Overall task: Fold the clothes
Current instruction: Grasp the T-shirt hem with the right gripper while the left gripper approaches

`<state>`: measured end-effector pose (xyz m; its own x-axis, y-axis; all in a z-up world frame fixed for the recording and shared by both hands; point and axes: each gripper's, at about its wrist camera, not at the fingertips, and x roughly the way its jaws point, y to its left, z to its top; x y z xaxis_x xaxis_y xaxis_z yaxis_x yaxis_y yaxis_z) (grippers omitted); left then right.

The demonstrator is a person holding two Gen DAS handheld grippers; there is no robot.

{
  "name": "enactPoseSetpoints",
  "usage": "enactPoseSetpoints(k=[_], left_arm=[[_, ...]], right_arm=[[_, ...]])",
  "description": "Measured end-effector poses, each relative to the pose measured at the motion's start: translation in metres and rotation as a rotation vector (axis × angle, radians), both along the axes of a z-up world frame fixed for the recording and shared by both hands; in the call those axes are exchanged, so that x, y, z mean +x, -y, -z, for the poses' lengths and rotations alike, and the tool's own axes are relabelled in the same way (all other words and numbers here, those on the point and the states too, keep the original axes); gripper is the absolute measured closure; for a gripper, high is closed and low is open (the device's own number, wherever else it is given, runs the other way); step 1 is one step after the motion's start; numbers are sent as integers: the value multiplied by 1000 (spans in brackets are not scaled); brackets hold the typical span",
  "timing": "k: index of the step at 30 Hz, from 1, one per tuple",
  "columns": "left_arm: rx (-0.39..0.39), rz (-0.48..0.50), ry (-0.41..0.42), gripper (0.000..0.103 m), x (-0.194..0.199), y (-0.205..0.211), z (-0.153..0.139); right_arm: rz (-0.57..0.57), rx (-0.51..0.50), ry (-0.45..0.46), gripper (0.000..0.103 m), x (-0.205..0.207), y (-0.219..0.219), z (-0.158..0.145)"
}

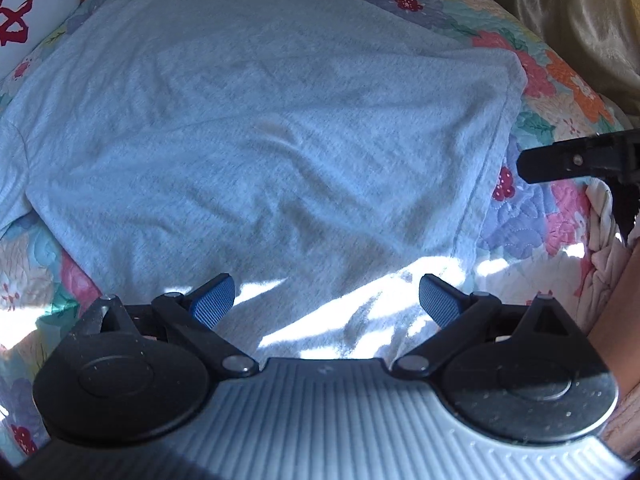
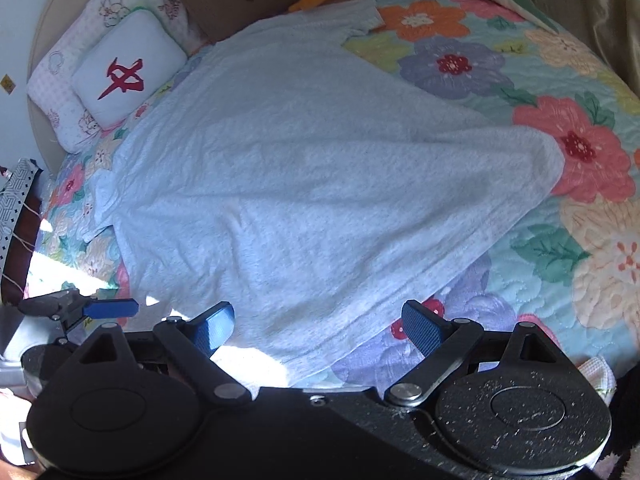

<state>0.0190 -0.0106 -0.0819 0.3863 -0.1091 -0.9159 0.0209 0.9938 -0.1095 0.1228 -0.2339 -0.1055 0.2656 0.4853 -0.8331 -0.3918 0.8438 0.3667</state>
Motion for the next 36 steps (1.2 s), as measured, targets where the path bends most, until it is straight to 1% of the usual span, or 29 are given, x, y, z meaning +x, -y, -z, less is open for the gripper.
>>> enactPoseSetpoints(k=[3,6,10,11,12,14,15,16,17,18,19,21,23,24,26,29,31,33,36], left_arm=[[-5,50,1,3,1,5,8],[-9,100,1,3,1,11,17],[-9,134,9,3,1,11,23],[-7,137,10,3,1,10,25],[-5,140,10,3,1,9,26],[-6,144,15,3,1,6,28],[-9,144,18,3,1,4,29],[-14,142,19,3,1,2,30],[-18,139,21,3,1,-1,31],[-23,136,24,3,1,-4,32],[-30,132,28,3,1,-7,32],[-43,121,37,3,1,-14,32],[-59,92,60,3,3,-21,29],[-76,57,82,3,4,-27,25],[-141,12,123,3,7,-38,16],[-234,-7,191,3,13,-51,2],[-255,-1,206,3,18,-55,-1],[-258,4,202,3,23,-56,-1],[-230,23,179,3,28,-57,6]], right_arm=[[78,4,-72,10,12,5,23],[154,-31,-148,10,15,9,49],[147,5,-221,10,10,-1,74],[140,2,-218,9,9,-6,77],[128,-20,-197,9,7,-13,78],[96,-52,-135,9,5,-25,77],[77,-65,-98,18,4,-31,76],[56,-83,-62,34,3,-37,74],[35,-102,-32,40,4,-43,74],[21,-95,-20,49,5,-46,74],[13,-68,-20,66,9,-47,74],[23,1,-37,90,16,-47,73],[36,82,-38,91,23,-45,67],[37,116,-31,92,27,-46,62],[17,158,-1,93,35,-52,48],[-30,198,49,93,45,-70,30],[-66,209,82,93,50,-82,18],[-98,209,120,93,54,-93,7],[-141,203,198,94,67,-119,-11]])
